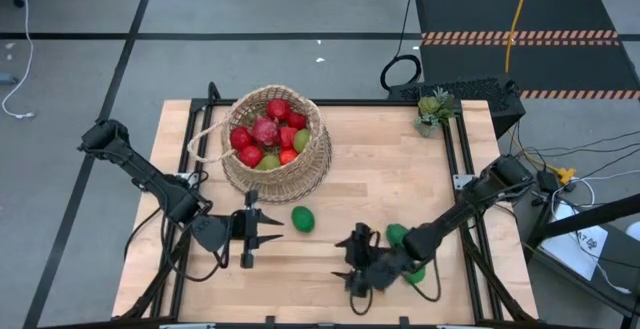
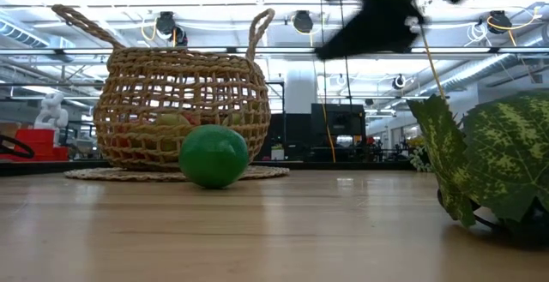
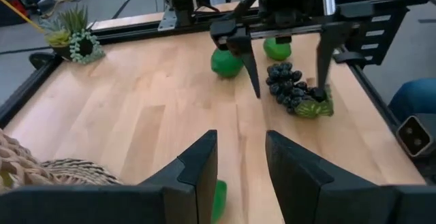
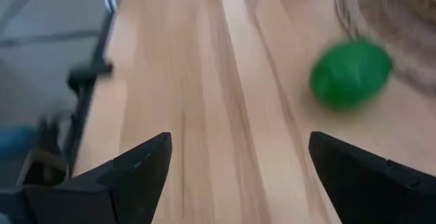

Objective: Build produce basket
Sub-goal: Put the lime into the basket

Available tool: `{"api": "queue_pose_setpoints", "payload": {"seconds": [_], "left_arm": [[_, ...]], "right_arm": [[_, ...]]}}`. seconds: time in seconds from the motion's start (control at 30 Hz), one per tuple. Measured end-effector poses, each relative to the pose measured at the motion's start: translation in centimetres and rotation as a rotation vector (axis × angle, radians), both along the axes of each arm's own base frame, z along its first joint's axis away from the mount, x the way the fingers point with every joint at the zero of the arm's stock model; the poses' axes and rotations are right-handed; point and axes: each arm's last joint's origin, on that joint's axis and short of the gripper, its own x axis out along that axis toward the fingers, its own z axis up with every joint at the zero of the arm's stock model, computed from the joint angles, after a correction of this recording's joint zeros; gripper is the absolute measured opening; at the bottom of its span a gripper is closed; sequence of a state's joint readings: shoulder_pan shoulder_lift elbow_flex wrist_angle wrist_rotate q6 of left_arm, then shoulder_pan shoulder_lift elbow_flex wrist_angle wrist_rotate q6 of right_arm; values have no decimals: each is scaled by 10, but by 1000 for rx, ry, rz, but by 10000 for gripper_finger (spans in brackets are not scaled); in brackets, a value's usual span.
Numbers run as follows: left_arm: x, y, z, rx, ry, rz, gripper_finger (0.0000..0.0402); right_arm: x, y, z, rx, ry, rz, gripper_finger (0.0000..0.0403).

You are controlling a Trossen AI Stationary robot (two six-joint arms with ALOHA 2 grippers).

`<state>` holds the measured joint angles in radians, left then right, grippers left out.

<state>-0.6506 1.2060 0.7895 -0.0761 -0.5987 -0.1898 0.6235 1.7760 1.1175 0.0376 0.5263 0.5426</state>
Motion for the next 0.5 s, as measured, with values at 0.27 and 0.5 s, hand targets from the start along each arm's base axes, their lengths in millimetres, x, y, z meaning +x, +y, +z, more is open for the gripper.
{"api": "queue_pose_setpoints", "payload": {"seconds": [0.27,0.5], "left_arm": [[-2,-3,0,-26,-2,-4,127],[-2,-3,1,-40,-15,1,127]], "right_arm": [[-46,1,13,127,234,-117,343],[-91,-4,49,241,332,-152,343]]}}
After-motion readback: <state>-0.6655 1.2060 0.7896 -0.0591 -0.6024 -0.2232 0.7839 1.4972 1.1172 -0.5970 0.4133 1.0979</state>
